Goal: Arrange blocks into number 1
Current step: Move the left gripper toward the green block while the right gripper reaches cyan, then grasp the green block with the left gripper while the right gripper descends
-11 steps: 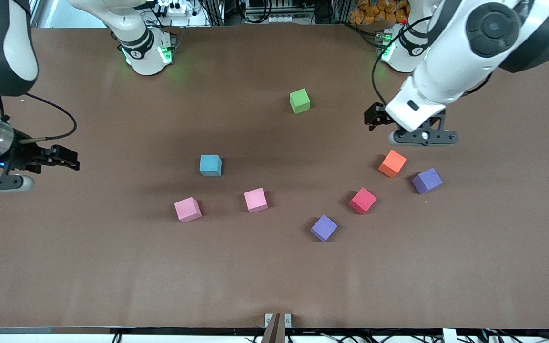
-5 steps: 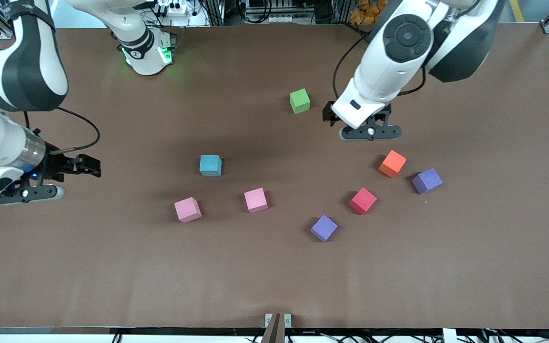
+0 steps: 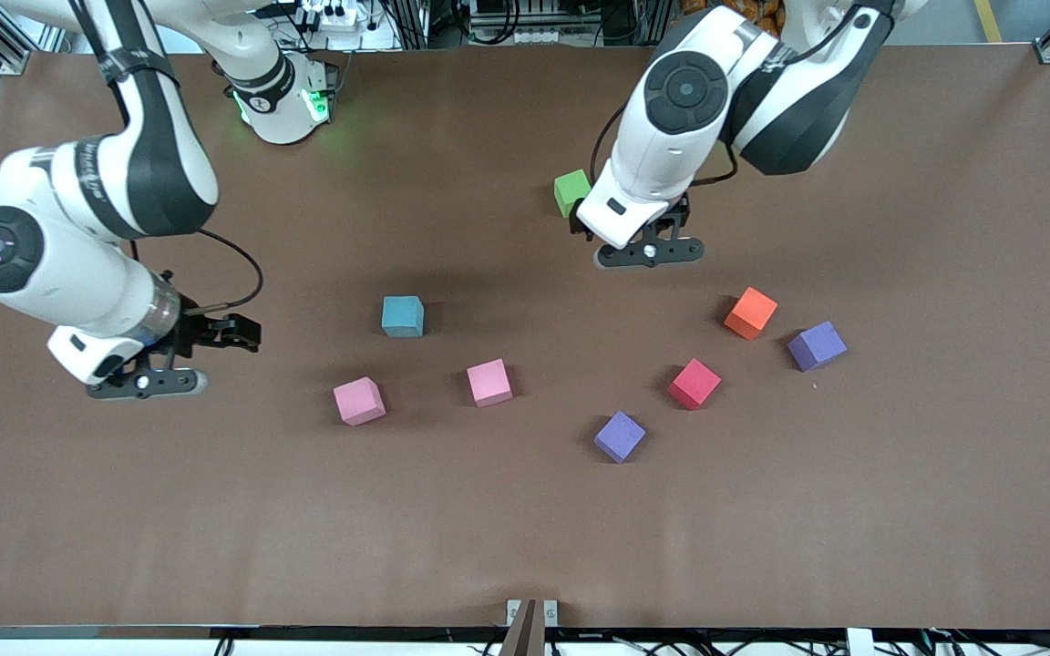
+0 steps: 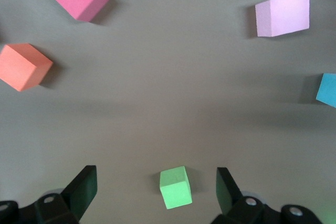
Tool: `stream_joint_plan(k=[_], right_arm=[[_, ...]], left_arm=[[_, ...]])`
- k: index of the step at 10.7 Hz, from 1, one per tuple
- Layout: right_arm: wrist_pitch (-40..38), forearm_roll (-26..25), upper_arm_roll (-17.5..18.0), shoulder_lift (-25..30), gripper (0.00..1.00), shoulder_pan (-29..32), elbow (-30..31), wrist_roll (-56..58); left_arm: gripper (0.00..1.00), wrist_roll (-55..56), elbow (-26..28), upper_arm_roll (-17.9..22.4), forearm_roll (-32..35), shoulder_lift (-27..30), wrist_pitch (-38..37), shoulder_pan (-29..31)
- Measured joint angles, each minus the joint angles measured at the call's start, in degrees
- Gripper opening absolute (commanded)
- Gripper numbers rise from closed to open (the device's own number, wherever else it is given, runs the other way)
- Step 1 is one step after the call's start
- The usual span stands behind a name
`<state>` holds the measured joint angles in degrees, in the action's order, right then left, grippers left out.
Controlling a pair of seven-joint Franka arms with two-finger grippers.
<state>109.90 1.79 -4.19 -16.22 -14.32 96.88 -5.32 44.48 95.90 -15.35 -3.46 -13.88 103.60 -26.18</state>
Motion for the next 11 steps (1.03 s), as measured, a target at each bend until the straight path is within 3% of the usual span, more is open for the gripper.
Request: stream_joint_plan(k=[4, 8, 11], right_arm=[[9.9, 0.5, 0.0, -0.9, 1.00, -4.7, 7.5, -4.4], [10.4, 1.0, -0.1, -0.8, 1.00, -8.9, 12.9, -10.4], [10.5, 6.3, -0.1, -0.9, 1.00, -12.1, 16.0, -14.3]], left_arm=[[1.00, 3.0, 4.3, -0.3, 0.0, -0.1, 3.7, -2.5], [1.00, 8.6, 13.4, -4.6, 0.0, -0.3, 14.6, -2.7], [1.00, 10.6, 18.6, -6.7, 0.0, -0.4, 19.4, -2.7]])
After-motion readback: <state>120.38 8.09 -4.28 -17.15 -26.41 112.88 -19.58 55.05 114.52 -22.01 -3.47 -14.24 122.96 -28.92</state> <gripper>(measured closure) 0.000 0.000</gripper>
